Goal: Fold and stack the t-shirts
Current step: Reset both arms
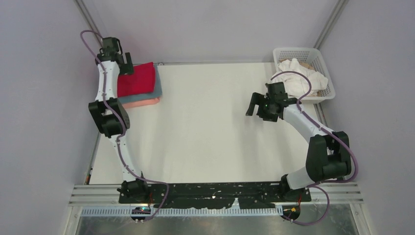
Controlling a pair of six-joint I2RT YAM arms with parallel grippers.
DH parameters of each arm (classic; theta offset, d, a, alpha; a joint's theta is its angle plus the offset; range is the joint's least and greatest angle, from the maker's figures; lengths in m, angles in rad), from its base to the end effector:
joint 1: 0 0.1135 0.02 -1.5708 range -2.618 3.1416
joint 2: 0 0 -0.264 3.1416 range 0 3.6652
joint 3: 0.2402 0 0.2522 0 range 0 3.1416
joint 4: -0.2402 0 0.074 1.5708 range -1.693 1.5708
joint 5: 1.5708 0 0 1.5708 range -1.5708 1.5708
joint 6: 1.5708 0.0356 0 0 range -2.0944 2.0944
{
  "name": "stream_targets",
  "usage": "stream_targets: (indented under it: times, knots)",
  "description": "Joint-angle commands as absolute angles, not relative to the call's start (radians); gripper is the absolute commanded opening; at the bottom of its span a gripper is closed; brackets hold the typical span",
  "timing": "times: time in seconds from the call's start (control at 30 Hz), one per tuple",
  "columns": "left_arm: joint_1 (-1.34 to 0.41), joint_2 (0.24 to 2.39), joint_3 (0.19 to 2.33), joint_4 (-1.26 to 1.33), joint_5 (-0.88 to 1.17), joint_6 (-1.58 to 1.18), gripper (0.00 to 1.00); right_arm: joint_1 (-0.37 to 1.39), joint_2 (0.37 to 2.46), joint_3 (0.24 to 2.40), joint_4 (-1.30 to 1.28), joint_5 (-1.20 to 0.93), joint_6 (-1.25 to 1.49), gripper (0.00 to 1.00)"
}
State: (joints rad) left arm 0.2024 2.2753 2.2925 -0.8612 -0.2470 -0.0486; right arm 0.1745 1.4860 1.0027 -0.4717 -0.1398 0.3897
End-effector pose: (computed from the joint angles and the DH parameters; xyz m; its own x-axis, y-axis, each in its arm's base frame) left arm 0.4949 0.1104 0.2978 -0.7140 -0.1946 -0.6726 -0.3892 0.9088 0.1502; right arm 0.3000 0.0579 0.2267 -0.8391 0.2341 -0.4911 0.0731 0.9430 0.3247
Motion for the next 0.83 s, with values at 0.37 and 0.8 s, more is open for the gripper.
stream_targets:
  times: [0.37,0.8]
  knots:
    - [-0.132,1.181,1.058,-0.309,0.015,-0.522,0.99,0.171,0.956,0.709,-0.373,0.045,0.342,0.95]
    - [-0.333,0.714,0.487,-0.315,0.016,-0.734,1.0,0.17,0.554,0.461,-0.26,0.138,0.412,0.95]
